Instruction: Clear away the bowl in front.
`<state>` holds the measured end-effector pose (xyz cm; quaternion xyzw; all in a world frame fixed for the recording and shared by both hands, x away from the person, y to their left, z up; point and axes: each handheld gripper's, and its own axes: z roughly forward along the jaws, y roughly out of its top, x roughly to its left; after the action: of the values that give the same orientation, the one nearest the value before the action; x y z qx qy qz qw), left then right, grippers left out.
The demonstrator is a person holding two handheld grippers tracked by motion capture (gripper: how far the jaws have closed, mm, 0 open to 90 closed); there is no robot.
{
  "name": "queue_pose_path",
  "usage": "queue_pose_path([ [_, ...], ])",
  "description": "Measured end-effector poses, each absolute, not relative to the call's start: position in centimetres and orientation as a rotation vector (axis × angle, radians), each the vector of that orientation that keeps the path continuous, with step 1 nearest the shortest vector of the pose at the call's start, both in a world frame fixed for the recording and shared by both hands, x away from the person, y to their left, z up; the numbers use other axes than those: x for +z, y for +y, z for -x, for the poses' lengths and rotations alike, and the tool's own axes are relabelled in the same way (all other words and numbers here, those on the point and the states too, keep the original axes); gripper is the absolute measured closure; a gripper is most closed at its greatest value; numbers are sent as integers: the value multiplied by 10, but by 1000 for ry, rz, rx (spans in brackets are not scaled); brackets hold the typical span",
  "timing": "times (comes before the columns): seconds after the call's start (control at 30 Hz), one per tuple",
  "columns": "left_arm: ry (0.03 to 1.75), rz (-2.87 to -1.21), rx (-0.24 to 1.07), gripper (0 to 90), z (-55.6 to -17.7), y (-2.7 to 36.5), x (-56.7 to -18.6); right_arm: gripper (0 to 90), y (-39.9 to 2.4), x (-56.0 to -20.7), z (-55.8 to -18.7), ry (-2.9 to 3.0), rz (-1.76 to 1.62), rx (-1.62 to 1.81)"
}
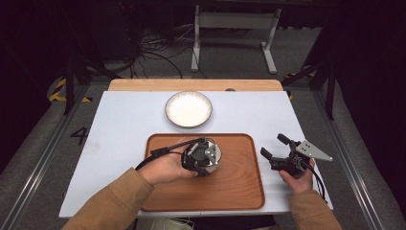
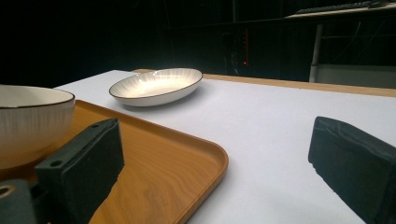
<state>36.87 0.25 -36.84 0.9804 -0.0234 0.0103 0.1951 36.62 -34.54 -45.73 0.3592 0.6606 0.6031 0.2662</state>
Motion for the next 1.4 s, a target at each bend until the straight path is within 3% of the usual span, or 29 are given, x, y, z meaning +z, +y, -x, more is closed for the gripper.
queue_pose_path([
  [0.77, -74, -2784, 46, 818, -367, -3, -381, 38, -345, -457, -366, 1788, -967, 1627],
  [1.4, -63, -2790, -48, 804, -364, 0, -382, 40, -345, -457, -366, 1791, -966, 1624],
])
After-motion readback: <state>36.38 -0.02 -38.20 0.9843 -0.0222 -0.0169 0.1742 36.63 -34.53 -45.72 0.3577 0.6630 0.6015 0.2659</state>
